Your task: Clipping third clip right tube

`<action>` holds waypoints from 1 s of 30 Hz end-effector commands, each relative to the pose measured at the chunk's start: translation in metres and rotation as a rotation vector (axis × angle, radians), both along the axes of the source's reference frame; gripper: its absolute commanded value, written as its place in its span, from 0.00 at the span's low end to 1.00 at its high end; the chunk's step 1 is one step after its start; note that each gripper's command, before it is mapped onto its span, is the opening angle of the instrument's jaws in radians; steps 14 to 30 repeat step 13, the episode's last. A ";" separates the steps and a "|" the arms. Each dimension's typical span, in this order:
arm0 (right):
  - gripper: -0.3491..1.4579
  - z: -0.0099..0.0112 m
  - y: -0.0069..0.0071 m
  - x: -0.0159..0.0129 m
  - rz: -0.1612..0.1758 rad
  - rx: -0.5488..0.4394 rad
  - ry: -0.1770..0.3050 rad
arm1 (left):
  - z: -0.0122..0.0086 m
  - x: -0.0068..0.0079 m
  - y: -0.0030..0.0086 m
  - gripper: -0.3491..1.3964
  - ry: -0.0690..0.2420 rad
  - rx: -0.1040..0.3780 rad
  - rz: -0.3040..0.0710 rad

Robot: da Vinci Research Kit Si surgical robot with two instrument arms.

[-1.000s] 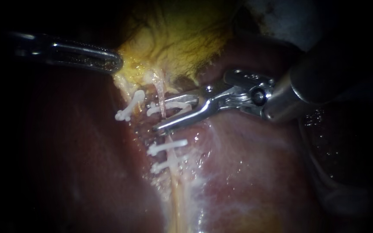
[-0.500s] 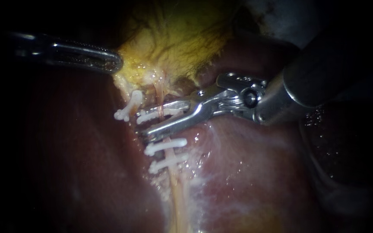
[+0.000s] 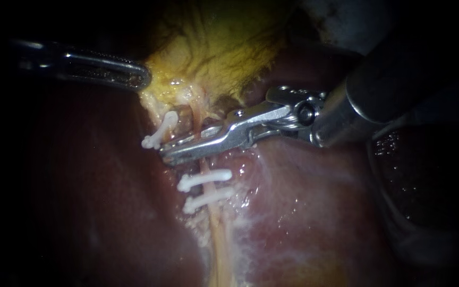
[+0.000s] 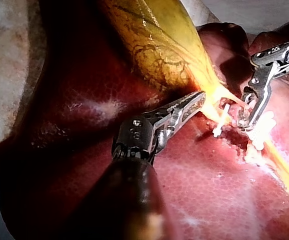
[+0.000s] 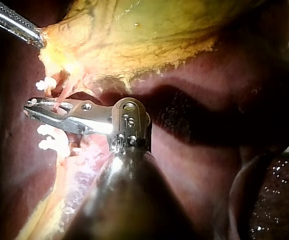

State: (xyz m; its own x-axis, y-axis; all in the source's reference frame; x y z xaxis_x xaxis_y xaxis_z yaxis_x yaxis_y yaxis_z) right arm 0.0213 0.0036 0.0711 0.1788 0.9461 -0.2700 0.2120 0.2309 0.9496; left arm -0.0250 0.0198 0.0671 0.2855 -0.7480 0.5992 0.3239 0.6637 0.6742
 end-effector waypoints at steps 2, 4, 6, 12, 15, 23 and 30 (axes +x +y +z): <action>0.00 0.0002 0.0001 0.0000 0.000 -0.001 -0.001 | 0.0001 -0.0001 0.0000 0.00 0.000 0.000 0.000; 0.00 0.0004 0.0001 0.0000 0.000 -0.001 -0.001 | 0.0001 -0.0001 0.0000 0.00 0.000 0.000 -0.001; 0.00 0.0004 0.0000 -0.0001 0.000 -0.002 -0.001 | 0.0001 -0.0001 0.0000 0.00 0.000 0.000 -0.001; 0.00 0.0004 0.0000 -0.0001 0.000 -0.002 0.000 | 0.0001 -0.0001 0.0000 0.00 0.000 0.000 0.000; 0.00 0.0004 0.0000 -0.0001 0.000 -0.002 0.000 | 0.0001 -0.0001 0.0000 0.00 0.000 0.000 0.000; 0.00 0.0004 0.0000 -0.0001 0.000 -0.002 0.000 | 0.0001 -0.0001 0.0000 0.00 0.000 0.000 0.000; 0.00 0.0004 0.0000 -0.0001 0.000 -0.002 0.000 | 0.0001 -0.0001 0.0000 0.00 0.000 0.000 0.000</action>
